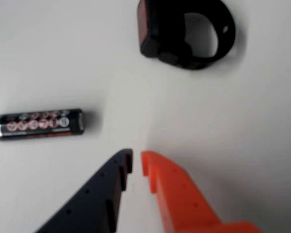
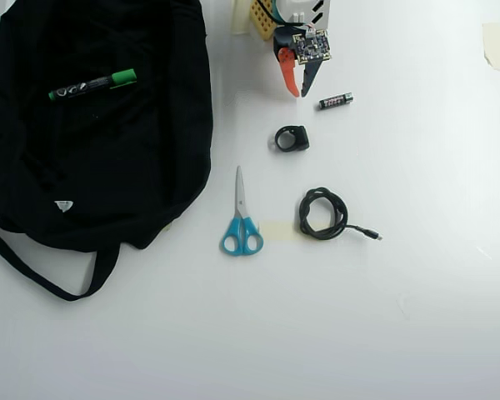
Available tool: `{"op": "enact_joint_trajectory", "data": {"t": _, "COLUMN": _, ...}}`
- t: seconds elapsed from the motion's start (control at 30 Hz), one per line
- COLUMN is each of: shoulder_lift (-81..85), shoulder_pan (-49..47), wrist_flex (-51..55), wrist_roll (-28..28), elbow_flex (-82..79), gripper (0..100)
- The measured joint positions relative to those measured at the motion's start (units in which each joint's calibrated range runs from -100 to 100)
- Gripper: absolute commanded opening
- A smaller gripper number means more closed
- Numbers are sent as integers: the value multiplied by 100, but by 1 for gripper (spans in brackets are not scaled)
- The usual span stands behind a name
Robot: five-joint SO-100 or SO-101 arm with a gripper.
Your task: Put the green marker into the black bag
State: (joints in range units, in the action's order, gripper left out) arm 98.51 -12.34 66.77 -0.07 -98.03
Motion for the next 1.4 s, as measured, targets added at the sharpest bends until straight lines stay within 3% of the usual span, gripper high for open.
{"op": "enact_joint_trajectory", "data": {"t": 1.4, "shoulder_lift": 8, "shoulder_pan": 15, "wrist_flex": 352, "wrist_roll": -10, "elbow_flex": 0, "gripper": 2}}
